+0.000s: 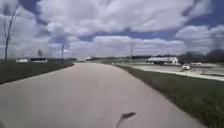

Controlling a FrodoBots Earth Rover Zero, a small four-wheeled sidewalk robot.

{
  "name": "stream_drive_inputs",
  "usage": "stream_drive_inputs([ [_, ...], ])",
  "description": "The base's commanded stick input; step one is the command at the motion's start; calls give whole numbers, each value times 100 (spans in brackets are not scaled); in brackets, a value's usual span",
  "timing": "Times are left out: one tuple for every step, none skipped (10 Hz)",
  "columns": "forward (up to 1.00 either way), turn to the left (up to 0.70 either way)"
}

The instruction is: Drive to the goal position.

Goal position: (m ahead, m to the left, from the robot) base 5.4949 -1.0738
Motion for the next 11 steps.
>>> stream_drive_inputs([
  [100,0],
  [100,0],
  [100,0],
  [100,0],
  [100,0],
  [100,0],
  [100,0],
  [100,0],
  [100,0],
  [100,0],
  [100,0],
])
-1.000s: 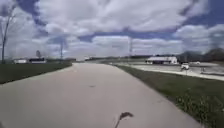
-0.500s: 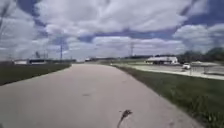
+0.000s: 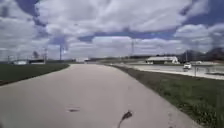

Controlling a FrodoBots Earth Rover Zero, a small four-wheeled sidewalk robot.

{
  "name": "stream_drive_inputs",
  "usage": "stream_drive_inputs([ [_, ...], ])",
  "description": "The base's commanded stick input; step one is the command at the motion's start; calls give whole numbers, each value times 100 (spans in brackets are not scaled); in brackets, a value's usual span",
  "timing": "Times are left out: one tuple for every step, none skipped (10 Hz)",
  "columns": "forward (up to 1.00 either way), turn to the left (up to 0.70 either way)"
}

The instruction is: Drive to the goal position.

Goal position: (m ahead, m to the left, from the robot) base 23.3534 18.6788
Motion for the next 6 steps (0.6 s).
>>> stream_drive_inputs([
  [100,0],
  [100,0],
  [100,0],
  [100,0],
  [100,0],
  [100,0],
])
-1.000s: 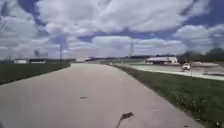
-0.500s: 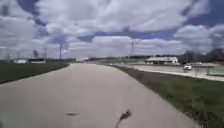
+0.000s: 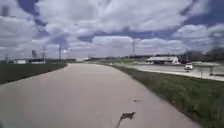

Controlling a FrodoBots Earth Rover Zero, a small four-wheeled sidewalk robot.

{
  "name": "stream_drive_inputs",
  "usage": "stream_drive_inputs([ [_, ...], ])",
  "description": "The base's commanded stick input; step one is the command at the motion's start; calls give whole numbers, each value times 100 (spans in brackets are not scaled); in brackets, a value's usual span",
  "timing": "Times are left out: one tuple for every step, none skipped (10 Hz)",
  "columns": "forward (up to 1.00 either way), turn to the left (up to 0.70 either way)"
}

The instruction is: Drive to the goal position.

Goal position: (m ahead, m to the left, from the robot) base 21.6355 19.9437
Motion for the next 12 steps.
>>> stream_drive_inputs([
  [100,0],
  [100,0],
  [100,0],
  [100,0],
  [100,0],
  [100,0],
  [100,6],
  [100,27],
  [100,27],
  [100,0],
  [100,0],
  [100,0],
])
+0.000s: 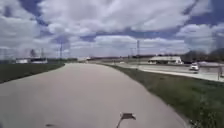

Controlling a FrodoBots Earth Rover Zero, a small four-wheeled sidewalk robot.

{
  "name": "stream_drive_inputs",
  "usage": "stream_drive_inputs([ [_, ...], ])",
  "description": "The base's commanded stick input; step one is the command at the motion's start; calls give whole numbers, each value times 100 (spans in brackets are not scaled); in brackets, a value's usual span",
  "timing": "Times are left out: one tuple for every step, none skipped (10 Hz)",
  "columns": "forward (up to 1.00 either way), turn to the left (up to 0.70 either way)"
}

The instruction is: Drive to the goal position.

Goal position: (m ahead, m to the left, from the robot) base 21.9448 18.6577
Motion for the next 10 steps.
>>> stream_drive_inputs([
  [100,0],
  [100,0],
  [100,0],
  [100,0],
  [100,0],
  [100,0],
  [100,0],
  [100,0],
  [100,0],
  [100,0],
])
